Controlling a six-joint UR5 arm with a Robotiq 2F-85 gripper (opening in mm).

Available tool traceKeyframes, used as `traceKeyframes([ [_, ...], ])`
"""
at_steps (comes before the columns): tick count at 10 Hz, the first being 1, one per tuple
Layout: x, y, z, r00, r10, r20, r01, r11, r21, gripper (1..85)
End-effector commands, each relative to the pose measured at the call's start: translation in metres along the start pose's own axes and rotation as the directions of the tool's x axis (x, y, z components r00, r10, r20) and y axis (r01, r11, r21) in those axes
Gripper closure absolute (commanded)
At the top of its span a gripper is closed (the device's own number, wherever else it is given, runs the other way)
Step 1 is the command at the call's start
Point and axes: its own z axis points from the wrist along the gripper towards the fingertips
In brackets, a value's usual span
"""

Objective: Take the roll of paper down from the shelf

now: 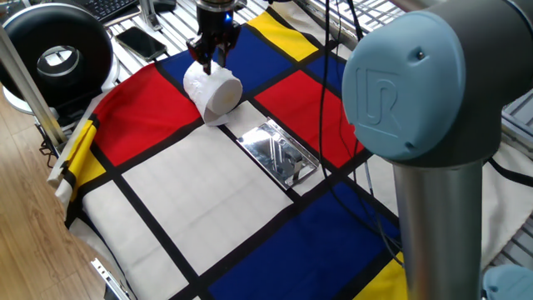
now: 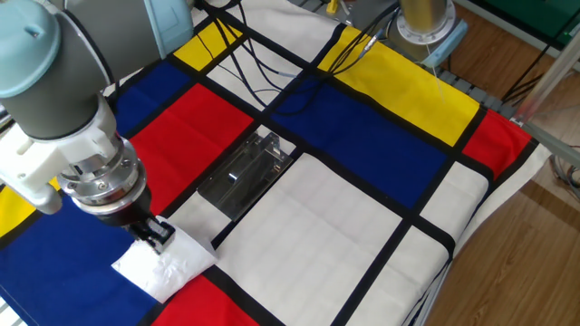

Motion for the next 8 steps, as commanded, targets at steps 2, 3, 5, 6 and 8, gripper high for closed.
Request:
traceKeyframes([
  [2,-0.0003,-0.0041,-0.0017,0.997,0.074,0.006,-0.074,0.997,0.011,84.7],
  [3,-0.0007,-0.0037,-0.0017,0.997,0.074,0.007,-0.074,0.997,0.009,84.7],
  [5,0.0002,-0.0056,-0.0017,0.997,0.077,0.005,-0.077,0.997,0.017,84.7],
  [6,0.0002,-0.006,-0.0017,0.997,0.072,0.005,-0.072,0.997,0.018,84.7],
  [8,0.0037,-0.0036,-0.0017,0.998,0.056,-0.01,-0.056,0.998,0.01,84.7],
])
